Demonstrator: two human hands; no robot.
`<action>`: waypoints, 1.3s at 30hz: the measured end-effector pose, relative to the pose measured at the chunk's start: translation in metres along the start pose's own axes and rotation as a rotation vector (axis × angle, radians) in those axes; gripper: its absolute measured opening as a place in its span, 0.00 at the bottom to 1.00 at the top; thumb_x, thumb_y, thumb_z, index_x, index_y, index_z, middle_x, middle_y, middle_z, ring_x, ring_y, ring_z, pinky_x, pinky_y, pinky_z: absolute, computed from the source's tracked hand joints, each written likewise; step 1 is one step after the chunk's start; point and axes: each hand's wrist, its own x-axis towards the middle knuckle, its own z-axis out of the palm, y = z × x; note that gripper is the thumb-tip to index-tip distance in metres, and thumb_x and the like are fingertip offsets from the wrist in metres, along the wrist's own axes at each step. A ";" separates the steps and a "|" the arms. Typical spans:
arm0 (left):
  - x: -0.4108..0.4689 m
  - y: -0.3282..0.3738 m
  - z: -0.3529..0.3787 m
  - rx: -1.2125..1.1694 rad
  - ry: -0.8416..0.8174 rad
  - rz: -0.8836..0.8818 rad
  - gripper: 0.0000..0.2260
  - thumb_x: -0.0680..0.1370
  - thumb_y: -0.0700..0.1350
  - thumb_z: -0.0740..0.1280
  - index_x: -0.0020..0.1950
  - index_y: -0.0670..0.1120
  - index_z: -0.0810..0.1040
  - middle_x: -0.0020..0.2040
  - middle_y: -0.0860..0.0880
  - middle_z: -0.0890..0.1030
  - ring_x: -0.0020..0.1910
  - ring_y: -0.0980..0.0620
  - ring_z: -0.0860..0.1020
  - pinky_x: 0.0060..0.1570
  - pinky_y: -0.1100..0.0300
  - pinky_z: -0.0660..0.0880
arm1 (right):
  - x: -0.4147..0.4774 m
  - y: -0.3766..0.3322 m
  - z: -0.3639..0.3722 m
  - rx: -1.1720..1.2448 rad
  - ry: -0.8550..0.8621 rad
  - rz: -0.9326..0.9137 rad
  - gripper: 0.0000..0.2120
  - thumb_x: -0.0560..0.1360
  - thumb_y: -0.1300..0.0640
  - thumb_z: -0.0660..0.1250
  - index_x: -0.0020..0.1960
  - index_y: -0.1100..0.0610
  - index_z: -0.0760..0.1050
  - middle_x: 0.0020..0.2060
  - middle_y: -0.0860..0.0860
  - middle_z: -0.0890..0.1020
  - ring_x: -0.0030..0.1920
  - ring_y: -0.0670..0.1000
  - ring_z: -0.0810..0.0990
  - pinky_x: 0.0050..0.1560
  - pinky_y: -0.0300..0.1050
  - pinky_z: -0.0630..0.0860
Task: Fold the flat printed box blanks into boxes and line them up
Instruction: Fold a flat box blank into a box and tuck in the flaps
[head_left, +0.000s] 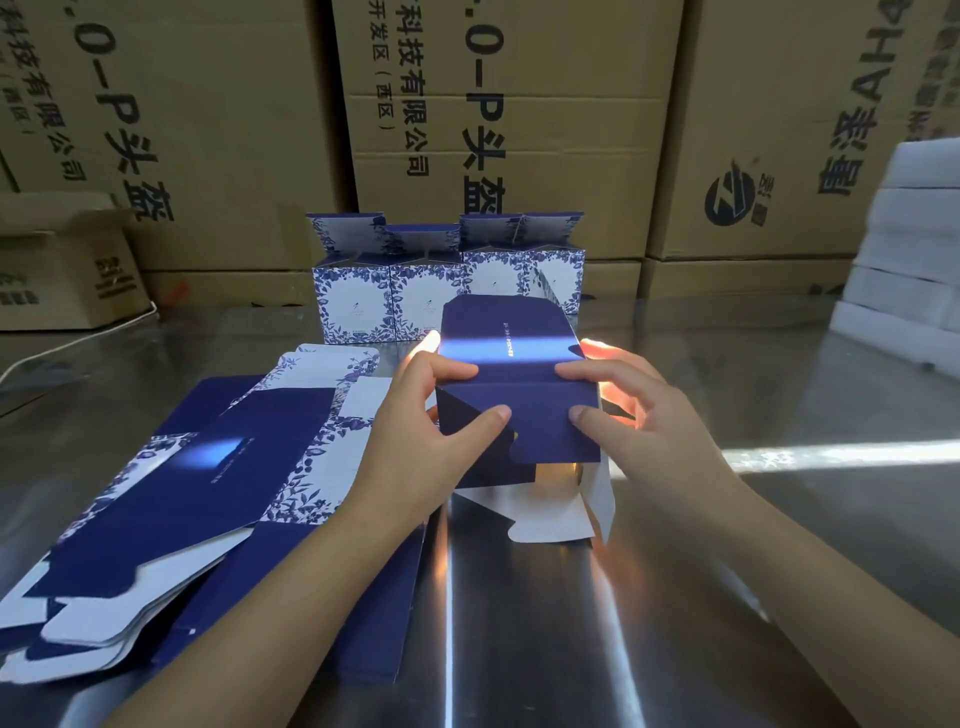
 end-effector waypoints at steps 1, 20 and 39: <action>0.000 -0.001 0.000 0.005 0.005 0.020 0.13 0.67 0.51 0.73 0.47 0.59 0.73 0.65 0.48 0.74 0.62 0.54 0.74 0.61 0.47 0.72 | 0.000 0.000 0.000 0.001 0.003 0.003 0.18 0.75 0.67 0.65 0.49 0.43 0.79 0.62 0.42 0.72 0.56 0.33 0.74 0.45 0.29 0.75; 0.000 -0.001 -0.003 0.218 -0.012 0.223 0.16 0.69 0.48 0.75 0.50 0.64 0.75 0.58 0.62 0.72 0.60 0.61 0.69 0.52 0.77 0.64 | 0.000 -0.007 -0.010 -0.062 -0.007 -0.078 0.16 0.71 0.65 0.72 0.41 0.42 0.81 0.52 0.38 0.79 0.60 0.44 0.73 0.60 0.58 0.73; -0.006 0.008 -0.002 0.210 -0.036 0.337 0.09 0.69 0.48 0.71 0.49 0.55 0.79 0.52 0.58 0.78 0.57 0.55 0.74 0.57 0.74 0.61 | 0.006 -0.014 -0.030 -0.063 -0.117 -0.057 0.12 0.68 0.67 0.73 0.38 0.50 0.81 0.47 0.42 0.84 0.51 0.43 0.81 0.42 0.32 0.75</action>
